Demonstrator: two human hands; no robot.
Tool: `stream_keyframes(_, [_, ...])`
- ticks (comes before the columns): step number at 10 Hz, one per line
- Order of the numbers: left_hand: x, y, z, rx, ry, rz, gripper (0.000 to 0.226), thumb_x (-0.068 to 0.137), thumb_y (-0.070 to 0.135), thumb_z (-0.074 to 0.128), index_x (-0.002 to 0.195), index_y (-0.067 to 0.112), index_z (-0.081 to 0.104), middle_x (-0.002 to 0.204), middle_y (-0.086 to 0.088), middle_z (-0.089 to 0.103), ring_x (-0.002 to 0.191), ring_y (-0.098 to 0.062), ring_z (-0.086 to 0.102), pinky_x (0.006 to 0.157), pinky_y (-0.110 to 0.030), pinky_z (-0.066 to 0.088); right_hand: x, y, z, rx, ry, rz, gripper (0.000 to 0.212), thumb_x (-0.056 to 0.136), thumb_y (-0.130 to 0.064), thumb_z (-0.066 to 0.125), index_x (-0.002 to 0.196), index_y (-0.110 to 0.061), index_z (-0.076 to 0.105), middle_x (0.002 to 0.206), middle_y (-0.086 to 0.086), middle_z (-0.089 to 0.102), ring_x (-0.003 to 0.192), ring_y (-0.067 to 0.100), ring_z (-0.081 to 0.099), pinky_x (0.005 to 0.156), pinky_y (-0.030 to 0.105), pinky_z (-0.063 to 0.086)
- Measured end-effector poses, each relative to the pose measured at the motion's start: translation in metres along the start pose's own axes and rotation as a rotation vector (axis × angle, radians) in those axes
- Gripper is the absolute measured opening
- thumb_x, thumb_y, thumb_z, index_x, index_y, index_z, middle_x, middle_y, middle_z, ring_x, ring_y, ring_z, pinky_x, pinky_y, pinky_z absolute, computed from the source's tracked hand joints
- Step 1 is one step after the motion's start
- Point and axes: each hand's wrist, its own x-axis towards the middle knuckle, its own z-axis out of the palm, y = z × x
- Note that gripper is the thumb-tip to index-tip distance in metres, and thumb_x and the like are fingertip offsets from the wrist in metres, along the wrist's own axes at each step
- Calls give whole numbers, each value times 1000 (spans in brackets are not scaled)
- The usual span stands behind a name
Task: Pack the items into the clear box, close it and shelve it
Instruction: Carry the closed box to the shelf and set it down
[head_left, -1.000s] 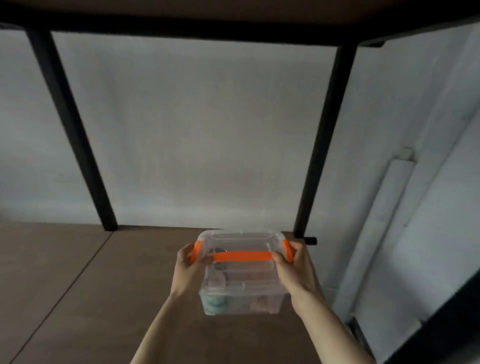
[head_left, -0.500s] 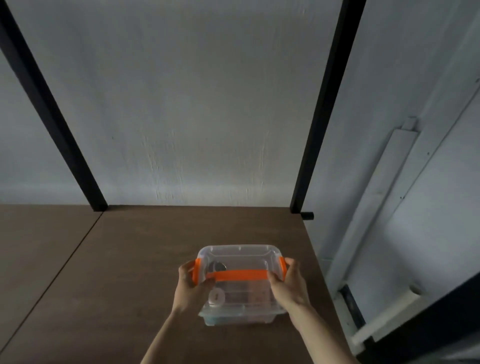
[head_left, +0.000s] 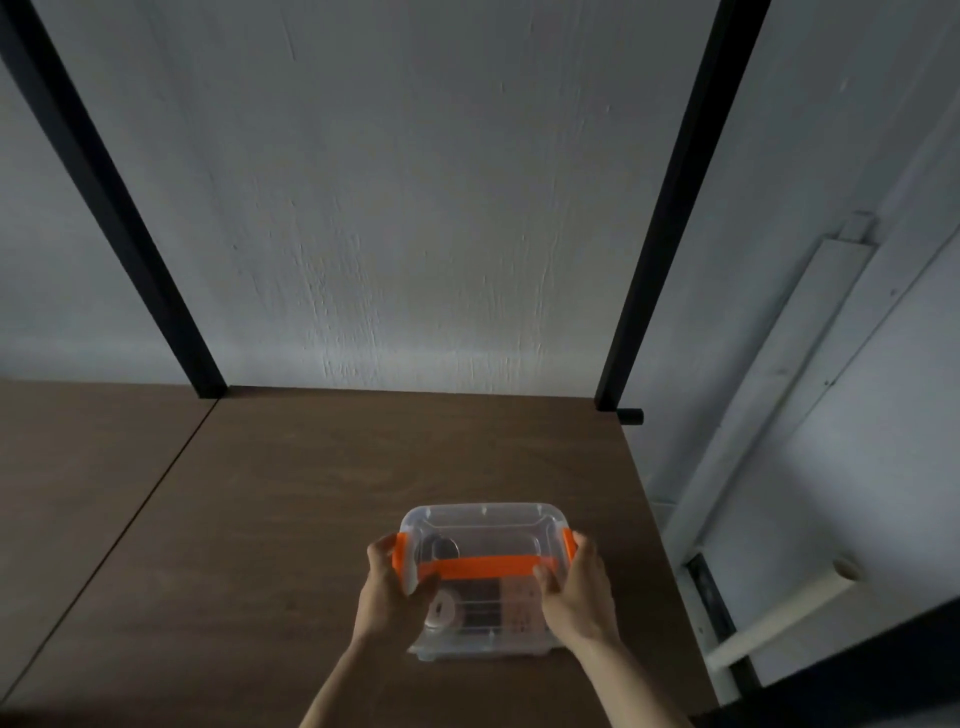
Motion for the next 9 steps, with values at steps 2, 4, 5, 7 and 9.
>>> stream_keyframes(2, [-9,0,-2,118,34,42,71,85,36,72,144,28,33,129,-8,60,104,-31,66,79,-48,59,-10,-4,5,-115,20,-29,68,101,-42,46,157,-17,18,149,7,45,128,26,57,97,42,51])
stream_keyframes(4, [-15,-9,-3,239,52,97,81,90,60,52,157,37,13,152,-2,45,127,-33,55,98,-48,47,-19,0,2,-333,52,-52,72,101,-56,29,161,-22,5,149,5,49,125,25,60,95,42,53])
stream_keyframes(5, [-16,-16,-6,322,46,114,81,91,63,46,157,38,5,152,-5,45,125,-35,57,97,-47,48,-25,7,-1,-451,71,-106,74,100,-56,31,160,-20,9,146,5,51,123,23,61,94,41,55])
stream_keyframes(7, [-51,-31,-24,374,16,174,89,86,76,34,158,29,13,153,-6,43,130,-28,54,98,-44,49,-58,15,-14,-566,47,-180,67,100,-56,30,157,-22,24,145,3,51,126,22,58,95,36,53])
stream_keyframes(9, [-114,-34,-42,599,106,298,77,85,72,42,150,32,29,144,3,52,128,-24,54,98,-40,48,-108,32,-33,-554,31,-252,59,99,-55,32,151,-27,37,142,0,53,129,20,53,103,37,49])
